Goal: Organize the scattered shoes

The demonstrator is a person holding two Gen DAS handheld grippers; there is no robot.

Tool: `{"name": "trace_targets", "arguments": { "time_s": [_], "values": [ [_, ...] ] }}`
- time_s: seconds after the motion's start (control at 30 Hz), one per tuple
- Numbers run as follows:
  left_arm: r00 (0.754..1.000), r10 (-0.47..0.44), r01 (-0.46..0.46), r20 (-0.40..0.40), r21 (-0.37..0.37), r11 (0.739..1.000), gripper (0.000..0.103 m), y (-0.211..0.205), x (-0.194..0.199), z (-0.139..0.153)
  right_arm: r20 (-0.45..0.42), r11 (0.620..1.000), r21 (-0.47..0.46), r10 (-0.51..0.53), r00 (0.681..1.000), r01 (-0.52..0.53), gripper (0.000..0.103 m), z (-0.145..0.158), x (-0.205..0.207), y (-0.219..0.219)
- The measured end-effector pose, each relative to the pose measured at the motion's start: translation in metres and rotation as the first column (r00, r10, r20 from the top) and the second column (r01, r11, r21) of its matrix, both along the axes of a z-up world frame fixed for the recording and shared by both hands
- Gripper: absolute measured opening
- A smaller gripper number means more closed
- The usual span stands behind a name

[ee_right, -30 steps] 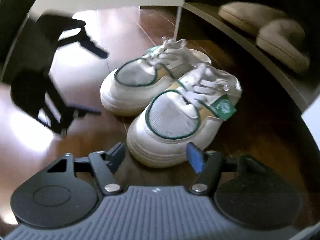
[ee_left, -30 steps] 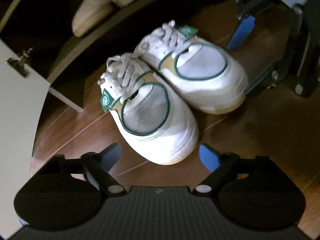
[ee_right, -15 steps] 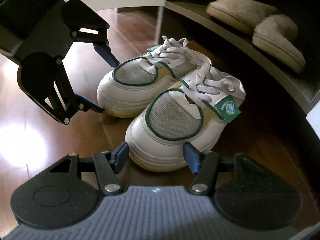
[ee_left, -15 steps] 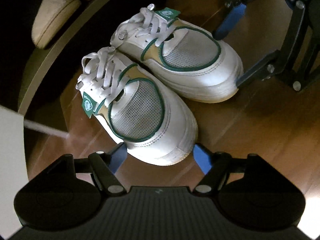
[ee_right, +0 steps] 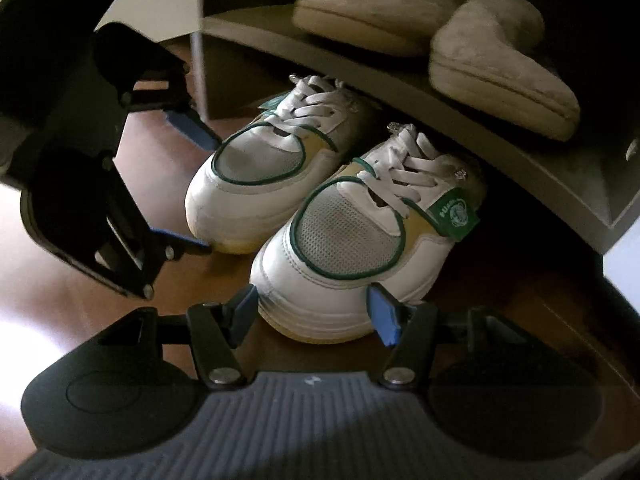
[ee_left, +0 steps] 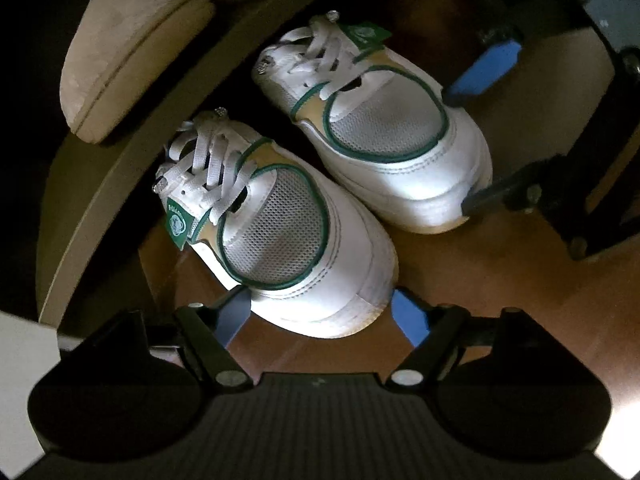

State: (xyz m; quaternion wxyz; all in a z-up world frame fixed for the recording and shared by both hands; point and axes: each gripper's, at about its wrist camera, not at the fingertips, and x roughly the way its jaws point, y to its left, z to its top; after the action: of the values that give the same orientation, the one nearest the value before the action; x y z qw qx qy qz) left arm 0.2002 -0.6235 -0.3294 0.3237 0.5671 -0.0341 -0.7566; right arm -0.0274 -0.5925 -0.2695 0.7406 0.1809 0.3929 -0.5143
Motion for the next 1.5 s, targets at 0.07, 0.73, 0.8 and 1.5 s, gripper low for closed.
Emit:
{"name": "trace_targets", "arguments": {
  "time_s": [0.07, 0.73, 0.8, 1.5],
  "values": [
    [1.000, 0.004, -0.004, -0.003, -0.007, 1.000, 0.081, -0.009, -0.001, -0.001, 0.002, 1.000, -0.013, -0.001, 1.000, 0.001, 0.057, -0.002, -0.002, -0.007],
    [0.932, 0.334, -0.322, -0.141, 0.099, 0.941, 0.082, 0.039, 0.000, 0.055, 0.064, 0.990, 0.133, 0.042, 0.997, -0.050, 0.059, 0.057, -0.038, 0.068],
    [0.864, 0.471, -0.442, -0.177, 0.182, 0.878, 0.084, 0.057, -0.001, 0.089, 0.069, 0.983, 0.184, 0.013, 0.997, -0.026, 0.060, 0.091, -0.046, 0.093],
    [0.266, 0.903, -0.876, -0.336, 0.306, 0.372, 0.097, 0.292, 0.010, 0.689, 0.250, 0.975, -0.114, -0.157, 0.955, 0.190, 0.094, 0.640, -0.029, 0.250]
  ]
}}
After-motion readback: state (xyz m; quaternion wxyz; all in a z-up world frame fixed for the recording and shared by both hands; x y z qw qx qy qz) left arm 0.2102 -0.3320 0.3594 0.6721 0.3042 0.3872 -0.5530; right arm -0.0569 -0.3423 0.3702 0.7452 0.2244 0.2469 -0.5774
